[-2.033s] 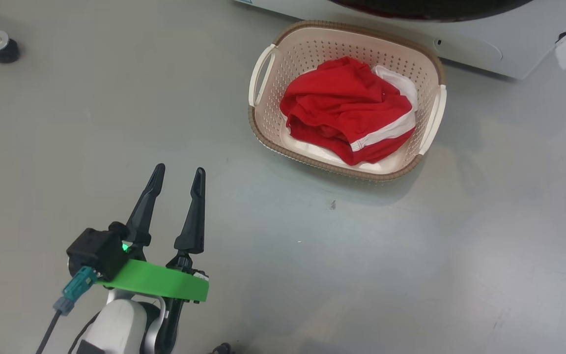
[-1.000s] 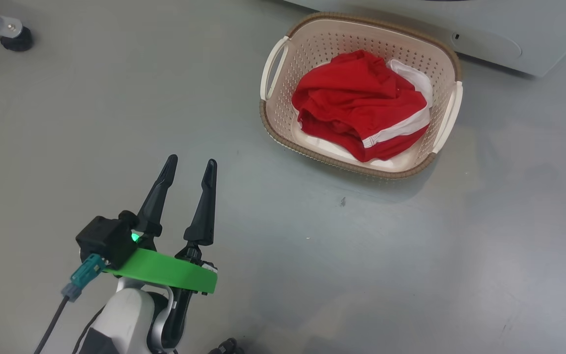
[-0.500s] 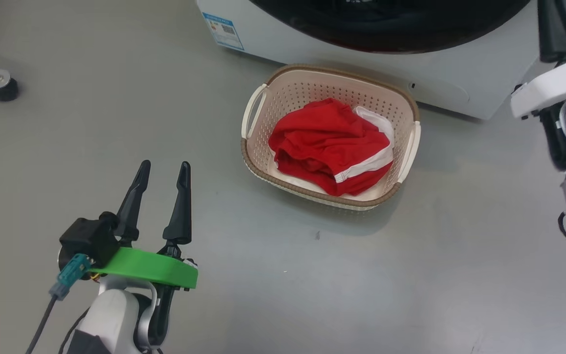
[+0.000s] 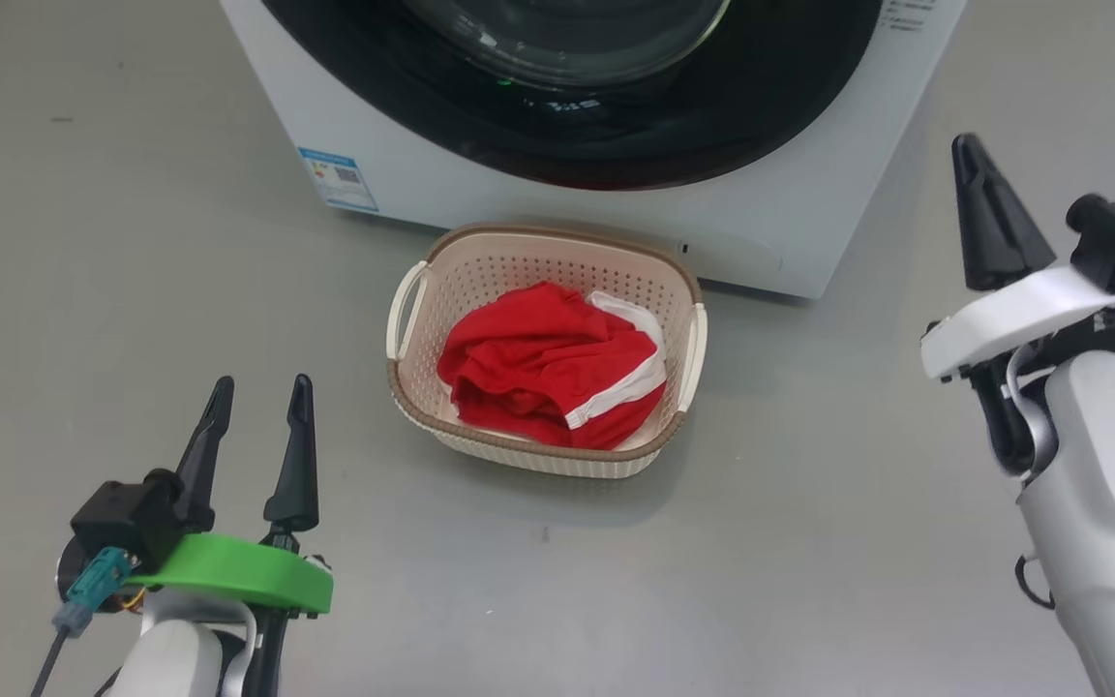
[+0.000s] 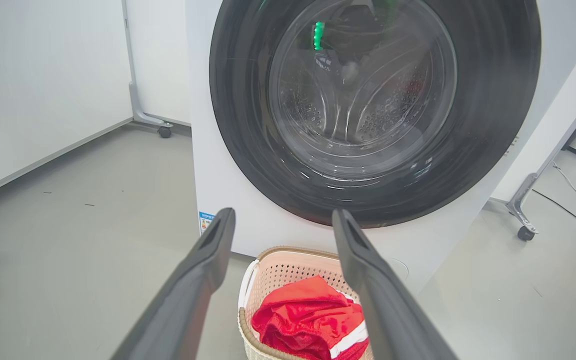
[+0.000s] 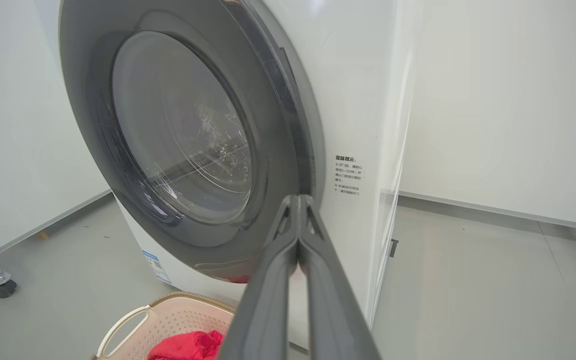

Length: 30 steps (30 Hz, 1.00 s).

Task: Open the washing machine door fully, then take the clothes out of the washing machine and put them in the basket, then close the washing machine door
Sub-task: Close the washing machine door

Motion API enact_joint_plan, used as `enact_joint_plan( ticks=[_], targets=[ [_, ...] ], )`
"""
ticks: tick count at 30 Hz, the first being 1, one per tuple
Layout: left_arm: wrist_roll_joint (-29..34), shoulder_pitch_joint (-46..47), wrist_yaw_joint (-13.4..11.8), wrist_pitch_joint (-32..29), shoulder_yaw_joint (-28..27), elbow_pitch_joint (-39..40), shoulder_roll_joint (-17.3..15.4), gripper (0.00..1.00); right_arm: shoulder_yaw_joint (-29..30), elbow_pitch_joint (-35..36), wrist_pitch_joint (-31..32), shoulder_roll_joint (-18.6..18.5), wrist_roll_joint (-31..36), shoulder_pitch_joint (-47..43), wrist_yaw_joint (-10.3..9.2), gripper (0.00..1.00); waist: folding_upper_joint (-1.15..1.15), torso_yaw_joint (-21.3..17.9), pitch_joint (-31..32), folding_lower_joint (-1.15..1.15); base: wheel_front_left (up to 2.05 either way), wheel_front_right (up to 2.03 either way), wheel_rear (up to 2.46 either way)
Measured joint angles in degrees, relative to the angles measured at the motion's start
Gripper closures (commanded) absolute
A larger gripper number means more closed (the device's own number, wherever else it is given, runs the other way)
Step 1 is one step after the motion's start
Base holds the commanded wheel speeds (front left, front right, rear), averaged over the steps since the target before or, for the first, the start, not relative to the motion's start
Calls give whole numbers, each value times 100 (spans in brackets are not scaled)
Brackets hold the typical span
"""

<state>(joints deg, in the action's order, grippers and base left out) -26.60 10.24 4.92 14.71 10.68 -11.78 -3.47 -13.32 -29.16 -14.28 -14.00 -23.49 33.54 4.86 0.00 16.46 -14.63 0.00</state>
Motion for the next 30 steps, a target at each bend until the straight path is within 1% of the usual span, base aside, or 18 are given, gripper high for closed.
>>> enact_joint_plan(
  ticks=[8,11,15,17,21,28,29,30],
  targets=[
    [2,-449,-7,0,-167,-97,-136,0,59,-60,-1,281,-120,-667,-91,100,0,-477,504,0,0,0,0],
    [7,-593,-7,0,-185,-115,-145,0,80,-49,-1,308,-120,-853,-107,100,0,-662,677,0,0,0,0],
    [7,-710,-7,0,-233,-115,-146,0,191,-4,-2,311,-133,-1124,-201,100,0,-894,888,0,0,0,0],
    [7,-743,-7,0,-254,-105,-145,0,257,64,-2,312,-172,-1251,-219,100,0,-1004,981,0,0,0,0],
    [7,-875,-7,0,-283,-75,-145,0,472,253,-15,365,-224,-1557,-359,100,0,-1232,1173,0,0,0,0],
    [15,-971,-7,0,-285,-48,-146,0,576,502,-15,439,-211,-1987,-460,100,0,-1460,1323,0,0,0,0],
    [16,-972,-7,0,-281,-41,-146,0,608,545,-15,438,-211,-2032,-475,87,0,-1478,1333,0,0,0,0],
    [19,-973,-7,0,-280,-33,-145,0,638,598,-15,436,-202,-2074,-506,39,0,-1492,1339,0,0,0,0]
  ],
)
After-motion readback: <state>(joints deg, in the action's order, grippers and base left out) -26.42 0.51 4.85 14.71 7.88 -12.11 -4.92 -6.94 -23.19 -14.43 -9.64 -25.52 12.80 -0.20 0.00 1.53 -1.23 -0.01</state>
